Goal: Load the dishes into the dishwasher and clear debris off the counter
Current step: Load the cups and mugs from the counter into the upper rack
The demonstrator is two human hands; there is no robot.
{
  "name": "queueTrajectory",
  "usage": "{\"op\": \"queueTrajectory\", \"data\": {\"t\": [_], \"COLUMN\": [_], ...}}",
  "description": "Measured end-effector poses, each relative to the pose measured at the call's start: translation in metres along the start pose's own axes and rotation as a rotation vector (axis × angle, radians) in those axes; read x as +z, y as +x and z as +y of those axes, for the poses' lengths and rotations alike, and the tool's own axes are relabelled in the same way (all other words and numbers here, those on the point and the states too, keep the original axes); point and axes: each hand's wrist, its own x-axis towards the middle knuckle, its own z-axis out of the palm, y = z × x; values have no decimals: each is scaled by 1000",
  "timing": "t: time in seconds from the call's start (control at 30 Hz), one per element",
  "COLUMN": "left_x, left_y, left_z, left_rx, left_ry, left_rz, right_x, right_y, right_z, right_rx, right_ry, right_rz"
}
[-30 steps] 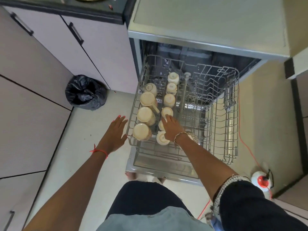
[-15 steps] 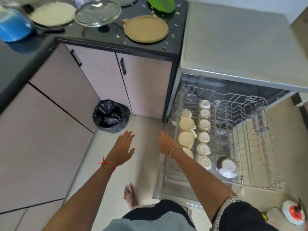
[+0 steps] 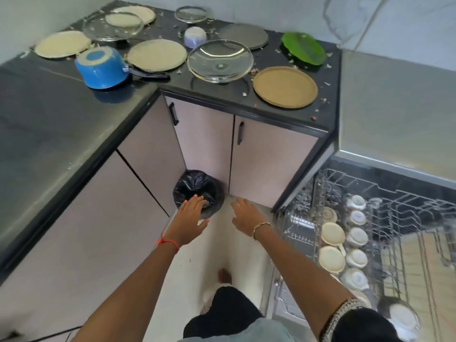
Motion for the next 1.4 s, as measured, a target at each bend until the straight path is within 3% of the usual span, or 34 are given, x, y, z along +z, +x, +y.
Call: {"op": "queueTrajectory", "data": {"t": [0.33, 0.5, 0.83, 1.13, 1.4], "left_x": [-70, -135, -243, -294, -332], "left_y": [127, 204, 322, 413, 505], "left_z": [-62, -84, -126, -184, -249], "left_rx": [-108, -151, -146, -109, -38], "left_ry": [49, 103, 122, 134, 163], "left_rz": [146, 231, 401, 397, 271], "right_x": [-87, -164, -287, -350, -389], "right_y": [146, 220, 323, 425, 540], "right_z": [11, 18, 6, 3, 4], "right_rx": [-193, -361, -538, -410, -101], "right_ry": [-40, -70, 121, 66, 50], "right_rz": [180, 388, 702, 748, 498]}}
